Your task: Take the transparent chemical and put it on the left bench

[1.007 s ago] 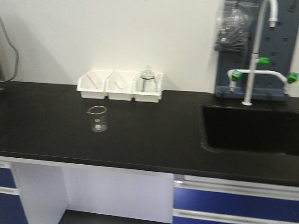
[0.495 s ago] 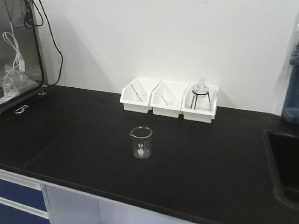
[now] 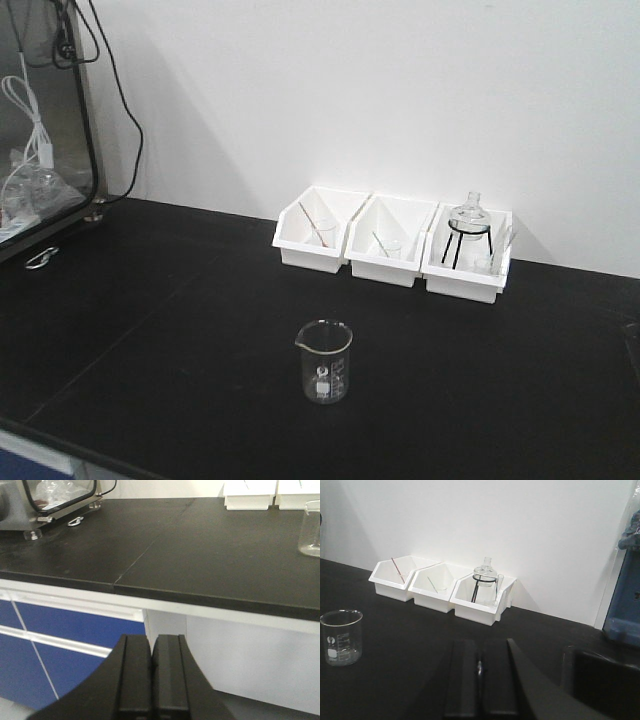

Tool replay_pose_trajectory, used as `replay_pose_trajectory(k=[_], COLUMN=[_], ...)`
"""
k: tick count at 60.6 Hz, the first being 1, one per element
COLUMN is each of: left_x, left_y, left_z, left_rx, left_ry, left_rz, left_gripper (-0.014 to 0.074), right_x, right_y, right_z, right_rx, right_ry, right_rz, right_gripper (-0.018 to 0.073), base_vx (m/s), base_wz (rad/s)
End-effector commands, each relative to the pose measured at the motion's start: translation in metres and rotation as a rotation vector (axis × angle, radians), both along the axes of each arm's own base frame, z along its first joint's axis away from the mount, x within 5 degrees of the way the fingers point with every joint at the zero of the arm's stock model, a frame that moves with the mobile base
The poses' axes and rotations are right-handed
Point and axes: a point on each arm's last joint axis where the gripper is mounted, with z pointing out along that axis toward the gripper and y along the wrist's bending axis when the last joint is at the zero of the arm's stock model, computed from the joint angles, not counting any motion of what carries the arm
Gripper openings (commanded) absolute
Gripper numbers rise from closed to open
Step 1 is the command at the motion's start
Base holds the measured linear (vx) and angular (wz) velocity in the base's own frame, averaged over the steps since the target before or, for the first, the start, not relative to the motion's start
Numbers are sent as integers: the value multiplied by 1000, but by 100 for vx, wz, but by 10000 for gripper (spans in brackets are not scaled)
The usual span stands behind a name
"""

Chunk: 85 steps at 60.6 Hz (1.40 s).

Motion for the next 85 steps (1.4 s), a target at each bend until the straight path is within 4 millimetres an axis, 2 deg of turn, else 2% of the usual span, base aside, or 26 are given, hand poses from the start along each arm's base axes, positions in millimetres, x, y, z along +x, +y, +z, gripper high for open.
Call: replay_pose_trajectory(k=[1, 35, 59, 64, 72, 75, 85], left_x=[-1, -1, -1, -1, -1, -1, -1], left_y=[0, 0, 0, 0, 0, 0, 0], left_z=[3, 3, 3, 3, 3, 3, 3], left_rx=[-14, -14, -14, -14, -14, -14, -14], left_ry=[-81, -81, -81, -81, -81, -81, -81], left_rz=[-1, -1, -1, -1, -1, -1, -1], left_gripper=[-3, -3, -3, -3, -3, -3, -3], right_x=[0, 0, -1, 1, 16, 24, 59], right_y=[1, 1, 2, 3, 7, 12, 51], right_z=[17, 17, 21, 25, 36, 44, 75], right_rx=[-9, -9, -5, 38, 150, 137, 69], right_ry=[-105, -105, -141, -181, -197, -212, -250], right_rz=[12, 12, 20, 35, 85, 133, 394], right_gripper=[-7, -7, -7, -7, -6, -4, -3], base_vx=[24, 18, 7, 2, 0, 0, 0], base_wz=[-10, -11, -3, -1, 0, 0, 0])
